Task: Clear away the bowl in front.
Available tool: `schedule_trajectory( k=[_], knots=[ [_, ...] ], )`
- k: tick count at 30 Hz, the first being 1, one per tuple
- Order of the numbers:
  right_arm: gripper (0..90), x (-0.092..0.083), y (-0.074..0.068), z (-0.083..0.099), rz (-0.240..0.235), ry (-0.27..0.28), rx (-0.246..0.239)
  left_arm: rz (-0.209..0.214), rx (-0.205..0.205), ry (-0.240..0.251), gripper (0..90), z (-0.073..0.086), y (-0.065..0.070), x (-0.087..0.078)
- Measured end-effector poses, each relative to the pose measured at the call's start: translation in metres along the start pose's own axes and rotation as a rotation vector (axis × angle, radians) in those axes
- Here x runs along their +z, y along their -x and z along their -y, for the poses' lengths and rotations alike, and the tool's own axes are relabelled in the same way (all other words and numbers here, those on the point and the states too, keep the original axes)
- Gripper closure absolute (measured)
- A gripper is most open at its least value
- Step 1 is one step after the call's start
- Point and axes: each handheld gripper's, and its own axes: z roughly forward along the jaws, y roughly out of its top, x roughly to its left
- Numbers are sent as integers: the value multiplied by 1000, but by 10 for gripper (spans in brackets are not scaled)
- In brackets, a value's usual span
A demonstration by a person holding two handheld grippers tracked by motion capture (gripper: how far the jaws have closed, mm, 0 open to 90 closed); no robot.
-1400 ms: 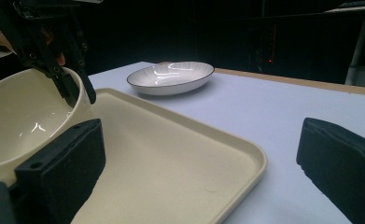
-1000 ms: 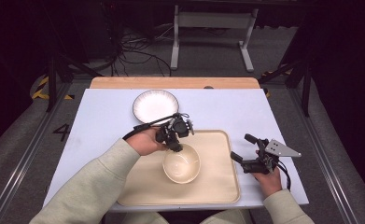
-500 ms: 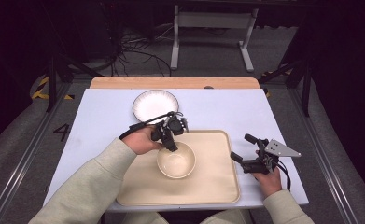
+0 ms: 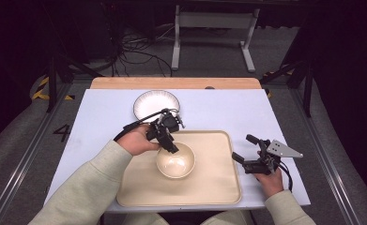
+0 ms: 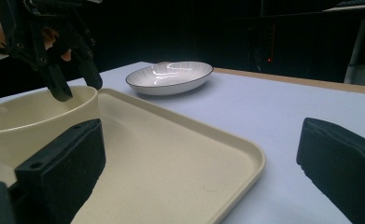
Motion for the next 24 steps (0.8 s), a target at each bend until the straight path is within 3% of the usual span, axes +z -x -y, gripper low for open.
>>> schedule_trajectory(
  k=[3, 6, 10, 18, 19, 20, 24],
  knots=[
    [14, 0, 0, 0, 1, 2, 1, -5, -10, 51, 444, 7, 0, -8],
    [14, 0, 0, 0, -3, 3, -1, 26, -12, 174, 401, 20, -2, -21],
    [14, 1, 0, -1, -9, 0, -7, 40, -39, 269, 373, 34, -2, -33],
    [14, 2, 1, -1, -19, 1, -4, -13, -50, 425, 317, 62, 11, -50],
    [14, 2, 1, -1, -19, 1, -4, -13, -50, 425, 310, 62, 11, -50],
    [14, 2, 1, -1, -20, 2, -4, -40, -43, 454, 310, 71, 14, -53],
    [14, 2, 1, -1, -24, 4, 0, -53, -49, 508, 244, 84, 17, -54]
  ],
)
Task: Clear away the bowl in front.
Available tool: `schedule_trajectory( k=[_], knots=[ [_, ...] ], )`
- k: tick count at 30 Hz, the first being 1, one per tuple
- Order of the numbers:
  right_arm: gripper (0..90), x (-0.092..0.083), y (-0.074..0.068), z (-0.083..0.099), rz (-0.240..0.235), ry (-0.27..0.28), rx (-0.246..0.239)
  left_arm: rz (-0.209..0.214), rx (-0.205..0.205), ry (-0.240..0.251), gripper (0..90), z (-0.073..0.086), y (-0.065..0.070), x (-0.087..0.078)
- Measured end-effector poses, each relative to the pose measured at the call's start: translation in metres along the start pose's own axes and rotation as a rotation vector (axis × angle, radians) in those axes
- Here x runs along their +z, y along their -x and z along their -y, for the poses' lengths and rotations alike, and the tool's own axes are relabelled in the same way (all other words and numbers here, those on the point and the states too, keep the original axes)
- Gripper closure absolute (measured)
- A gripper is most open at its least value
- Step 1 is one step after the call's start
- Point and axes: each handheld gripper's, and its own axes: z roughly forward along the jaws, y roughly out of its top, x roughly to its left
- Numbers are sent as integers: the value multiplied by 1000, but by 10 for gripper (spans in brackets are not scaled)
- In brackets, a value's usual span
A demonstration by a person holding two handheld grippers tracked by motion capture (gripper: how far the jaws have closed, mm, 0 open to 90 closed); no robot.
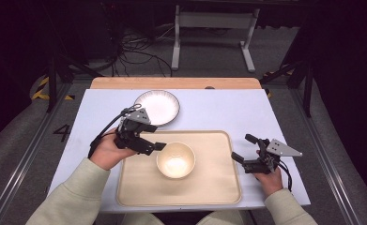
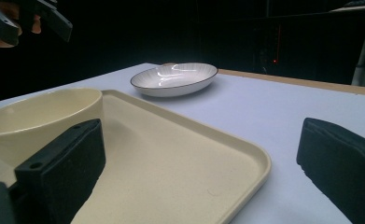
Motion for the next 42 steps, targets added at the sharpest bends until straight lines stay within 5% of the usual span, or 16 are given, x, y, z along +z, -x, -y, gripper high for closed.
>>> schedule_trajectory(
  k=[3, 8, 11, 20, 24, 27, 42],
  knots=[
    [14, 0, 0, 0, -1, 0, 1, -16, -5, 58, 231, 11, -4, -8],
    [14, 0, 0, 0, -2, 0, 1, 18, -102, 201, 178, 32, -13, -22],
    [14, 0, 0, 0, -1, 0, 2, -8, -77, 273, 123, 43, -13, -26],
    [14, -1, 0, 0, 1, 0, 4, -104, -77, 330, 46, 64, -9, -28],
    [13, -1, 0, 0, 2, 2, 6, -155, -78, 395, 38, 74, -6, -32],
    [13, -1, 0, 0, 3, 4, 6, -155, -90, 440, 35, 83, -5, -33],
    [0, -4, -2, -2, 23, 8, -34, -235, -151, 475, 25, 141, -8, -26]
  ],
)
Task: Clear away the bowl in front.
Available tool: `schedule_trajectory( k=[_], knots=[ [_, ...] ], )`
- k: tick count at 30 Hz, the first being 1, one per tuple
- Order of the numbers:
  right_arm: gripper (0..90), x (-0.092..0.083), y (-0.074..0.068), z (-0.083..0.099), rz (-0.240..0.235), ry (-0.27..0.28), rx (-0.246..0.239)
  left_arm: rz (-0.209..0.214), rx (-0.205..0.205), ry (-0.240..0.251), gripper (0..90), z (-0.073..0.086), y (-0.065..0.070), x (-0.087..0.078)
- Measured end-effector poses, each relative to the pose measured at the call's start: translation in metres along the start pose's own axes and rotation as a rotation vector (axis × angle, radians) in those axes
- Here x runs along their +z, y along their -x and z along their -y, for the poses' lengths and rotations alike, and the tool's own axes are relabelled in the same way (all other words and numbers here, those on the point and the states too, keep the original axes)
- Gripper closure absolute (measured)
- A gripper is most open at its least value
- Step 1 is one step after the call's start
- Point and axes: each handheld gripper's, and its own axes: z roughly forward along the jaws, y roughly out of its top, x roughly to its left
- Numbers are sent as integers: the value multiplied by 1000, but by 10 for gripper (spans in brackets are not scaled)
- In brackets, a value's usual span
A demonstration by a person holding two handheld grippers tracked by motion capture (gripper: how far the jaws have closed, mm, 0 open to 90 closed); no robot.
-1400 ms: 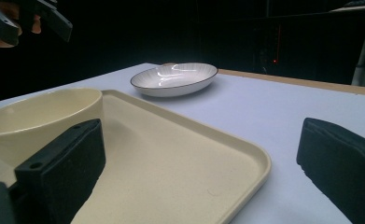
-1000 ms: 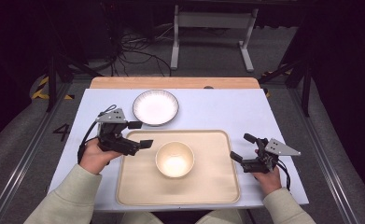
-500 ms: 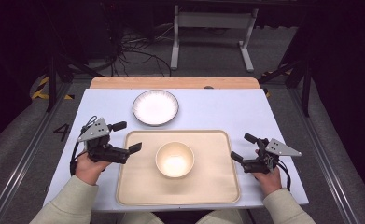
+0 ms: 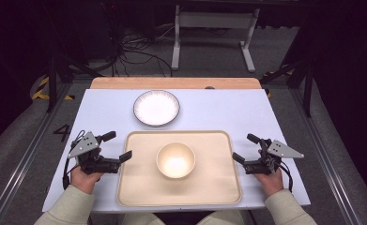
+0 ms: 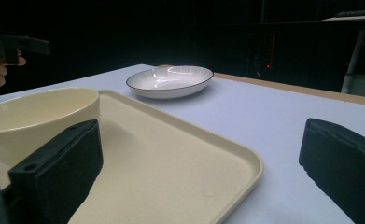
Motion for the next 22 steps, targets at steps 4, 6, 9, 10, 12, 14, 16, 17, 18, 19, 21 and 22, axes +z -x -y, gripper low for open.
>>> schedule_trajectory(
  k=[4, 6, 9, 10, 12, 14, 16, 17, 18, 19, 21, 22],
  knots=[
    [0, 0, 0, 0, 1, 4, -5, -13, 16, -22, 21, 10, -3, 0],
    [0, -1, 0, -1, 0, 5, -6, -40, 9, -17, 21, 15, -5, -1],
    [0, -1, -1, -1, -3, 6, -8, -34, -30, -15, 21, 20, -10, -1],
    [0, -1, -1, -1, -4, 6, -8, -32, -29, -21, 20, 22, -11, 0],
    [0, -1, -1, -1, -4, 7, -9, -36, -17, -26, 18, 23, -13, 3],
    [0, -1, -1, -1, -4, 8, -9, -34, -19, -26, 18, 25, -15, 4],
    [0, -1, 0, -1, -4, 10, -7, -30, -28, -26, 18, 26, -17, 4],
    [0, -1, 0, -1, -3, 11, -7, -29, -31, -21, 18, 26, -17, 4],
    [0, -1, 0, -1, -2, 12, -5, -28, -39, -15, 18, 26, -17, 3],
    [0, -1, 0, -1, 0, 12, -5, -24, -40, -13, 17, 25, -17, 2],
    [0, -1, 0, 0, 1, 11, -4, -10, -39, 2, 18, 25, -17, 1],
    [0, -1, 0, 0, 2, 11, -4, -10, -39, 2, 16, 25, -17, 1]
  ],
)
